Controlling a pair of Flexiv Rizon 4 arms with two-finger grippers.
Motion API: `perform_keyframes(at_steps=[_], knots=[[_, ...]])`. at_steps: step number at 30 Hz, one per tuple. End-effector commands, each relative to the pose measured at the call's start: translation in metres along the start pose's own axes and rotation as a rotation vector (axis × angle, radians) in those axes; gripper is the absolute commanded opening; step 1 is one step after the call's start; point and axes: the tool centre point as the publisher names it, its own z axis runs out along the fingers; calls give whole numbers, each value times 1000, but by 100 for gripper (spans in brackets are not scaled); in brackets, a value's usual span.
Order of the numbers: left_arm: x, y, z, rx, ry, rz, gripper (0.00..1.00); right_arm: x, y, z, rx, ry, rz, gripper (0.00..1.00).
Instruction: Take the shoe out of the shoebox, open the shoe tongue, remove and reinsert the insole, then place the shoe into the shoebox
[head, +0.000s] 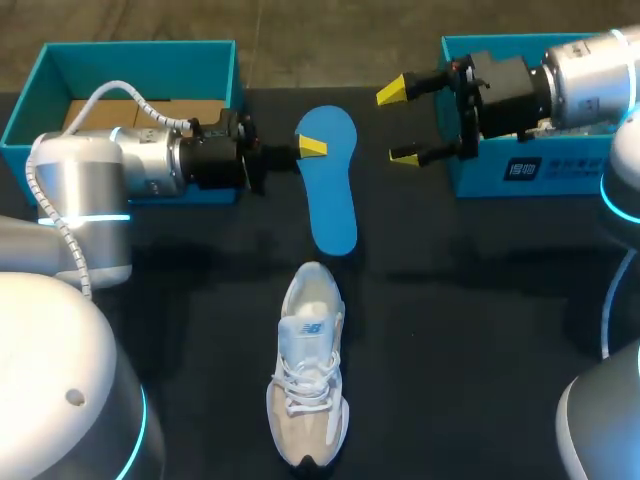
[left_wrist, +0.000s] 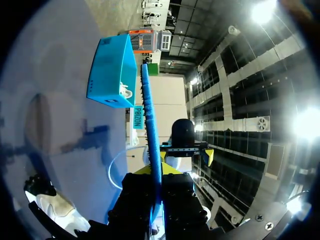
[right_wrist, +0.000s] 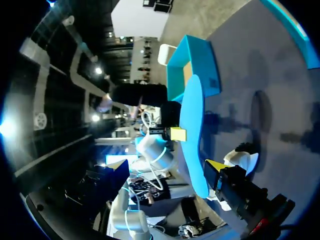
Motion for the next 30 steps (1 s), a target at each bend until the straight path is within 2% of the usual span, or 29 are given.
perform_keyframes(at_steps=[1,9,13,21,26,29,30], knots=[[0,1,0,1,-3,-1,0,-4,-1,2,-1,53,-5,100],[10,4,-8,-53,14,209,0,-6,0,3,3,69,-1,100],[17,1,-10,-82,1,409,0,-6,0,3,3,69,-1,100],[28,-2,-13,-78,-7,752,0,-6,0,3,3,69,-1,100],[33,1,-13,-101,29,982,0,-6,0,3,3,69,-1,100],[38,3,-14,-99,69,1089,0,-6,0,3,3,69,-1,100],[41,3,-15,-78,64,1162,0,-6,0,3,3,69,-1,100]])
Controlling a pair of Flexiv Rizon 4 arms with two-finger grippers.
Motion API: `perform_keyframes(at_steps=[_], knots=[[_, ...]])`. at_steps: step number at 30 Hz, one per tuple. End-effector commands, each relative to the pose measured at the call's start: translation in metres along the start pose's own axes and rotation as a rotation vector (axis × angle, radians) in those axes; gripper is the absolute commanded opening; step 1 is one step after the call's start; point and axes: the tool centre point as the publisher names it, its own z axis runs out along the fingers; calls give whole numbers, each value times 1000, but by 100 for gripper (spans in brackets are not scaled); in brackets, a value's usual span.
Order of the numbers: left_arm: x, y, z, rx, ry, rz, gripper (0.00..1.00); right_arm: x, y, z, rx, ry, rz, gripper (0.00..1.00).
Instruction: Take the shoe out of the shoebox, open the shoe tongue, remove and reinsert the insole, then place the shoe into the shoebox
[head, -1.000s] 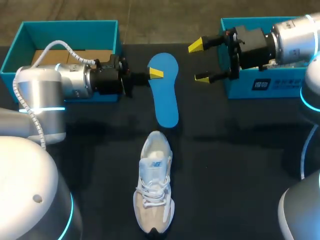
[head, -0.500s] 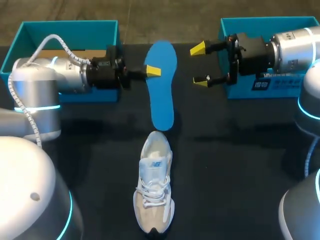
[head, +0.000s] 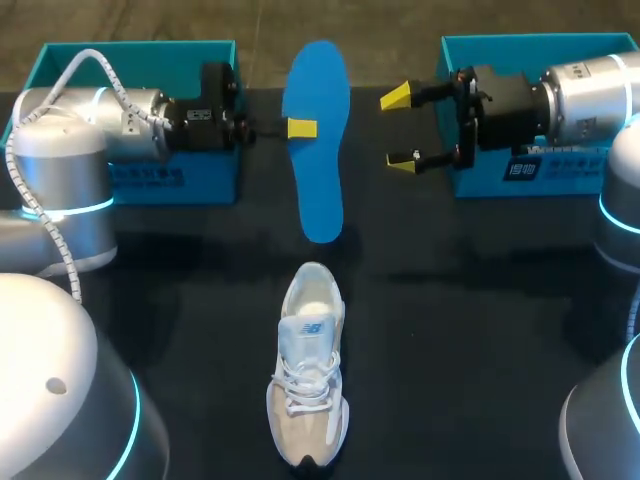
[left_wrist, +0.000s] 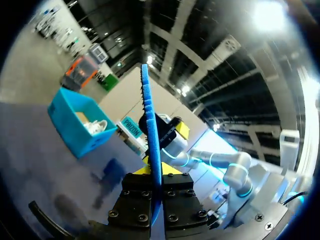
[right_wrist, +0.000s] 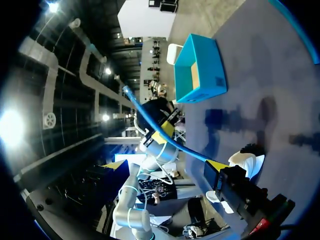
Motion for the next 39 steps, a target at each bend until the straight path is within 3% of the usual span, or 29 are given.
perform_keyframes(at_steps=[1,5,7,22,33,39], knots=[[8,-2,-3,34,19,397,0,0,1,2,0,-1,1,100],[12,-1,-2,50,-51,668,0,0,1,2,0,-1,1,100],[8,-5,0,30,-163,784,0,0,1,2,0,-1,1,100],[8,-5,0,30,-163,784,0,0,1,2,0,-1,1,100],[6,-9,-9,-40,-55,1183,0,0,1,2,0,-1,1,100],[5,-18,-12,-83,-74,1424,0,0,1,2,0,-1,1,100]])
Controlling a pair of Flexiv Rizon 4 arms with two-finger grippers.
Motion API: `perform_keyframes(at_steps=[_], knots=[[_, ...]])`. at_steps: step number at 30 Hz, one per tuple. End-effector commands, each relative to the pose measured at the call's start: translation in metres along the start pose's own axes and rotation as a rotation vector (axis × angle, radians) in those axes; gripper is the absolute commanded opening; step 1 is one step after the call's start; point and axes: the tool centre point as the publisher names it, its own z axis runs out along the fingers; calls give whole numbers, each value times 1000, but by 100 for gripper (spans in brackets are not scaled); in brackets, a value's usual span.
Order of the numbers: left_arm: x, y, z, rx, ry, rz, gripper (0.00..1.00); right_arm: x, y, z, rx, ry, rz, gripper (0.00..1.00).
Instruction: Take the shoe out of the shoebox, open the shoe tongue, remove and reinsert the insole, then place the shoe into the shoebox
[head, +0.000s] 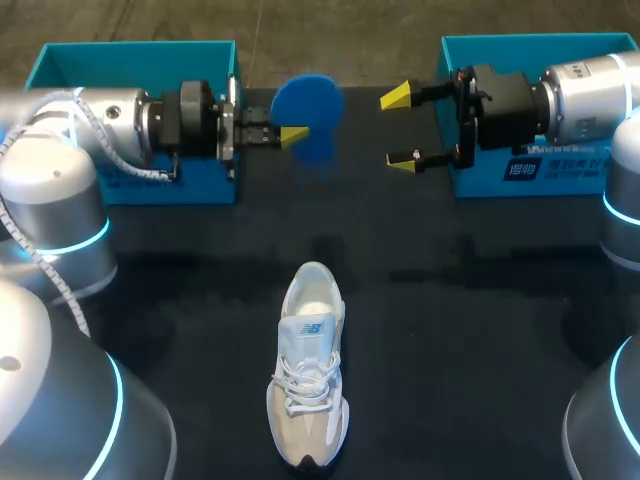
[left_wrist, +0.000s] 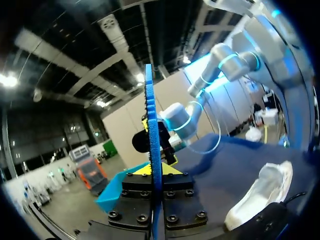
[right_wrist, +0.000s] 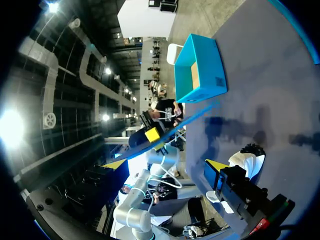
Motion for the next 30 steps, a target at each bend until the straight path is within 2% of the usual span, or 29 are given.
perform_keyframes(at_steps=[1,4,12,14,20,30], knots=[[-9,0,-1,-20,26,232,0,0,0,2,-1,-1,0,100],[-10,-2,1,-16,17,369,0,0,0,2,-1,-1,0,100],[4,-5,1,8,14,640,0,0,0,2,-1,-1,0,100],[6,-3,1,-9,13,702,0,0,0,2,-1,-1,0,100],[6,1,2,-58,-13,787,0,0,0,2,-1,-1,0,100],[4,-2,1,-49,-30,876,0,0,0,2,-1,-1,0,100]])
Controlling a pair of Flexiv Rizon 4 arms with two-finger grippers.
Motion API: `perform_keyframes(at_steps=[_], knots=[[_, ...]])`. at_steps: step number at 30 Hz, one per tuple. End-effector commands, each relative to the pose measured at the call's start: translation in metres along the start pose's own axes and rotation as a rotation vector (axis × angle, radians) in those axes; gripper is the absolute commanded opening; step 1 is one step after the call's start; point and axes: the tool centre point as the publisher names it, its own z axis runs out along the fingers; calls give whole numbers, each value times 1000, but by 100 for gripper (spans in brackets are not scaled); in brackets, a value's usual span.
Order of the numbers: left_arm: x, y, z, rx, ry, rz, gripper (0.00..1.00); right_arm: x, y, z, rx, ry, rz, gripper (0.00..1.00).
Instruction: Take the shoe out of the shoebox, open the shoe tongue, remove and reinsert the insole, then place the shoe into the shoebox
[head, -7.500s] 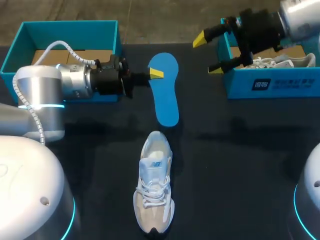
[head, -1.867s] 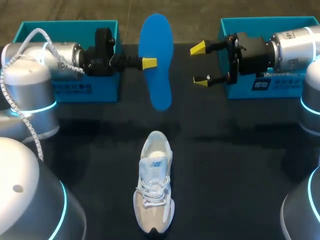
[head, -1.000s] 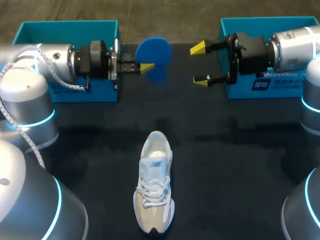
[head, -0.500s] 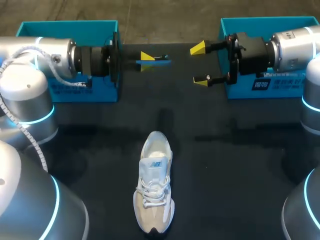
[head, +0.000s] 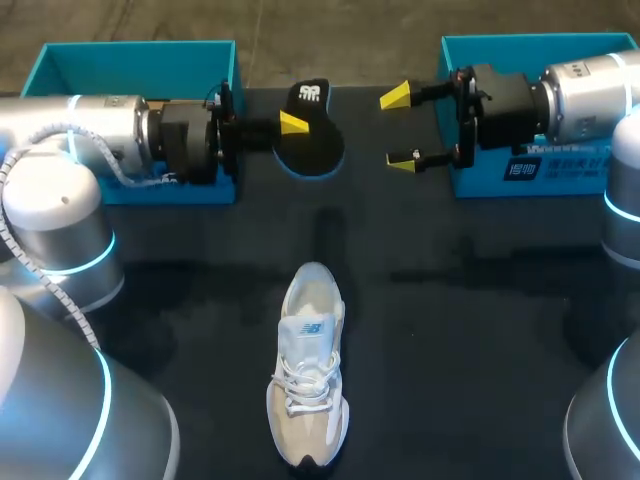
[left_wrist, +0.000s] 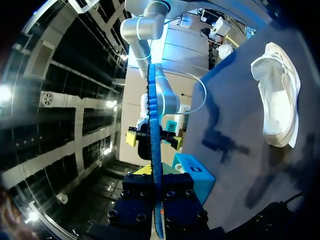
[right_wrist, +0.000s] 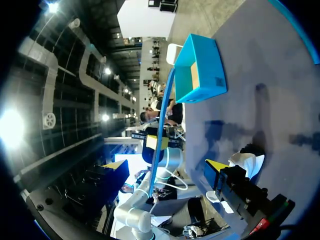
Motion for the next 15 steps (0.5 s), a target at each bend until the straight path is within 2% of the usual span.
perform_keyframes(at_steps=[1,4,6,15], knots=[[2,-3,-1,-1,-5,11,0,-1,0,1,-2,1,-1,100],[4,-4,0,4,-4,26,0,-1,0,1,-2,1,-1,100],[8,-3,1,-23,10,73,0,-1,0,1,-2,1,-1,100],[8,-3,1,-23,10,73,0,-1,0,1,-2,1,-1,100]])
